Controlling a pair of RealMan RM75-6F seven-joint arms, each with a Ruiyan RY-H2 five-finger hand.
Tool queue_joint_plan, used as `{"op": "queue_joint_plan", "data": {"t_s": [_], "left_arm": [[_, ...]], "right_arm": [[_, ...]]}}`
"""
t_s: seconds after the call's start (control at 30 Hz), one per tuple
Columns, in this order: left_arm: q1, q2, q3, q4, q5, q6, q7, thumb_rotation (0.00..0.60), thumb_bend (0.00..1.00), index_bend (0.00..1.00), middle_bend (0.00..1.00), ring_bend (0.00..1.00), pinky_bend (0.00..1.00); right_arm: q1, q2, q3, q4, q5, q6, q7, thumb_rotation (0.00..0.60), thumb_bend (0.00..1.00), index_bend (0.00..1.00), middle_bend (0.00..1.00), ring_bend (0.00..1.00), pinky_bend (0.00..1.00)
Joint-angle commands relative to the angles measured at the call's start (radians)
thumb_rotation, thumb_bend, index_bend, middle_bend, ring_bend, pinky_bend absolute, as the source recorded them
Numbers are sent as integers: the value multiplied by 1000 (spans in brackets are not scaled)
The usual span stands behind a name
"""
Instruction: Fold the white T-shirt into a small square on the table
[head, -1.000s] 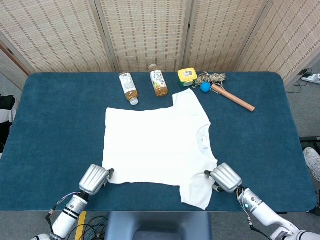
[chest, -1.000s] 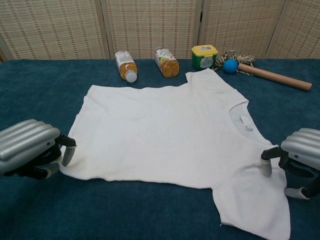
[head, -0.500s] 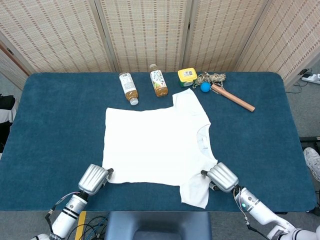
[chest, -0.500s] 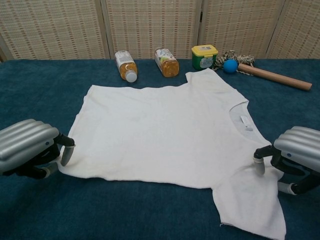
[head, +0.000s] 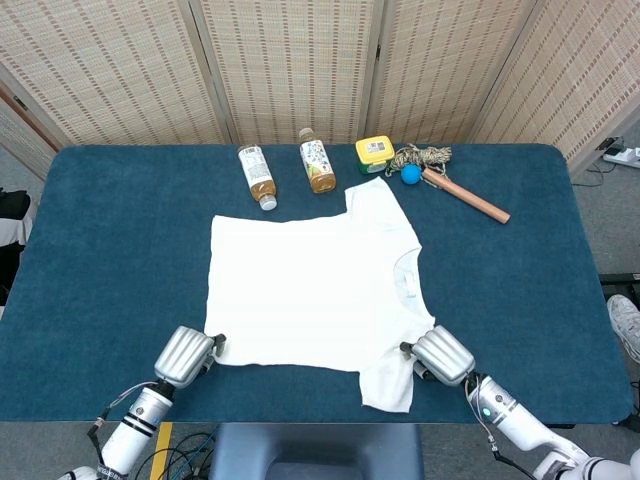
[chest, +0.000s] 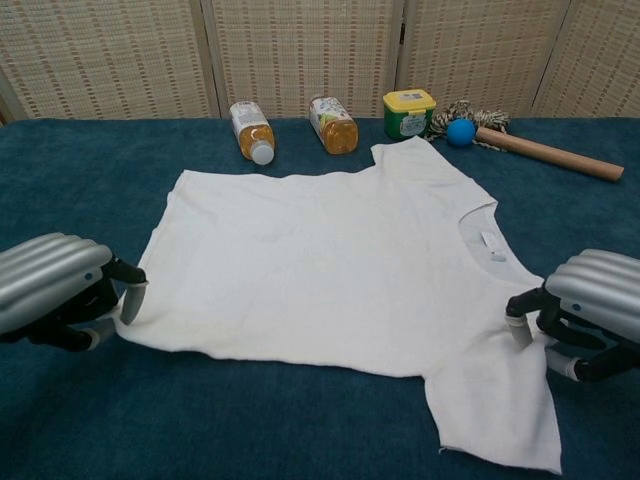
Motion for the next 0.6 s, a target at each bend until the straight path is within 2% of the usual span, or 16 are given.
{"op": "queue_joint_plan", "data": {"t_s": [0.03, 0.4, 0.6], "left_arm": [[3, 17, 0, -6, 7, 12, -30, 600, 481, 617, 972, 879, 957], [51, 108, 37, -52, 58, 94, -166, 600, 481, 645, 972, 879, 958], [97, 185, 76, -102, 90, 155, -226, 600, 481, 645, 972, 879, 959]], "right_arm": [[-5, 15, -4, -31, -6, 21, -8, 600, 528, 637, 911, 943, 1000], [-59, 86, -37, -143, -45, 131, -35, 600, 543, 693, 930, 950, 1000], [-93, 141, -53, -217, -68, 196, -54, 600, 543, 712, 939, 951, 1000]]}}
